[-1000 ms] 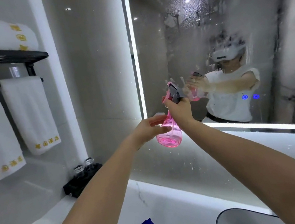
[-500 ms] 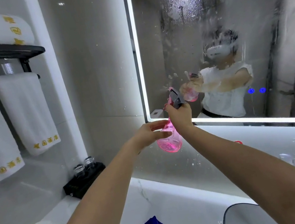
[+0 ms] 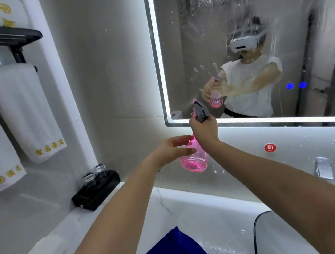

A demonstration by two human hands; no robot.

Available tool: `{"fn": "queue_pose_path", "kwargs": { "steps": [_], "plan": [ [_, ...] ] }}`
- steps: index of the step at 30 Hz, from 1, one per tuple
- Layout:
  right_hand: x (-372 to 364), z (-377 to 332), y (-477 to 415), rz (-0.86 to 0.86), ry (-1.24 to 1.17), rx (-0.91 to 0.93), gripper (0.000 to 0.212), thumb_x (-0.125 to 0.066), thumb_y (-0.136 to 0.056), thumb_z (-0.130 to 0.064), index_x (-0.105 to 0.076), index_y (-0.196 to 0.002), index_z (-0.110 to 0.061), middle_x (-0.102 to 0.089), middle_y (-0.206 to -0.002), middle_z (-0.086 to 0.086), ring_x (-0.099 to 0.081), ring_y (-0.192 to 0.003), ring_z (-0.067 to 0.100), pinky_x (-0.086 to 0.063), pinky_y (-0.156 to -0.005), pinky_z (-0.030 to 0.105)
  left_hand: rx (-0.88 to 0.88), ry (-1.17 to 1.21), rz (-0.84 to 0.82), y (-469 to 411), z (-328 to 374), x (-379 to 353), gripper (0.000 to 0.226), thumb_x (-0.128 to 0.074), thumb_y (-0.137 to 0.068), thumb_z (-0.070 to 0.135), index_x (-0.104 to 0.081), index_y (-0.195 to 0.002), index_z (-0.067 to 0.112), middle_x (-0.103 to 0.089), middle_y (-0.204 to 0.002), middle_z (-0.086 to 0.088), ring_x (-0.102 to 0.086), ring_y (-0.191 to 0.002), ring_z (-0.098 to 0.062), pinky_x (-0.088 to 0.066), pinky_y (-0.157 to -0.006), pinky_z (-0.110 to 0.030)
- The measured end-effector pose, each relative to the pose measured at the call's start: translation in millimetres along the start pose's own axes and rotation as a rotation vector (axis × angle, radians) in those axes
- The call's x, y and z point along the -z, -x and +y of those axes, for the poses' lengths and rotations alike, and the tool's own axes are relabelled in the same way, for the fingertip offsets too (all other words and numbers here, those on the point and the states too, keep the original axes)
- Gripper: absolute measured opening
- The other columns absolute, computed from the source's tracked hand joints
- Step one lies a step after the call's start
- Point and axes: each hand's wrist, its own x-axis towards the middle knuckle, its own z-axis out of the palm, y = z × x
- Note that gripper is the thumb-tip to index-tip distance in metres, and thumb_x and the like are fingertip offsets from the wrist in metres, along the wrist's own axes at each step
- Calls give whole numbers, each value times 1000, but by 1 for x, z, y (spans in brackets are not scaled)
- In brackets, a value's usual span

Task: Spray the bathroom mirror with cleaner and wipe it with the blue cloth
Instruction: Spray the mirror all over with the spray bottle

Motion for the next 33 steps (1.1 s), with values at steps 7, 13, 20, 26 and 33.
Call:
{"fn": "queue_pose_path", "kwargs": {
  "steps": [7,13,20,26,33],
  "plan": [
    [-1,15,3,40,40,-27,9,-56,-83,-12,-50,-89,-18,-45,-60,-5,-41,-53,9,-34,-54,20,2,-2,-19,-1,-10,-2,55,-74,-77,18,-55,-129,26,-57,-131,2,-55,-115,-16,-39,-107,-40],
    [-2,21,8,91,41,-17,18,-53,-80,-7,-55,-94,-18,-46,-65,-3,-42,-56,9,-37,-57,24,11,2,-61,0,-15,-3,55,-74,-78,17,-55,-129,25,-58,-130,2,-55,-117,-16,-39,-107,-40],
    [9,27,10,147,15,35,24,-55,-89,-16,-60,-110,-26,-42,-59,-7,-40,-56,8,-40,-64,26,-8,14,-83,-3,-12,-12,55,-74,-77,13,-56,-127,24,-58,-130,0,-54,-119,-17,-39,-107,-43],
    [29,25,9,176,62,4,30,-54,-82,-9,-60,-111,-8,-51,-71,4,-46,-62,16,-43,-65,32,-44,11,-105,-4,-4,-29,55,-75,-77,15,-57,-127,23,-58,-130,0,-55,-116,-15,-40,-106,-38],
    [57,19,8,183,92,12,25,-57,-87,-16,-60,-110,-5,-53,-67,-1,-48,-58,10,-41,-56,21,-80,16,-163,-12,8,-48,55,-74,-77,13,-56,-128,21,-58,-130,0,-55,-114,-14,-40,-105,-37]
  ]
}}
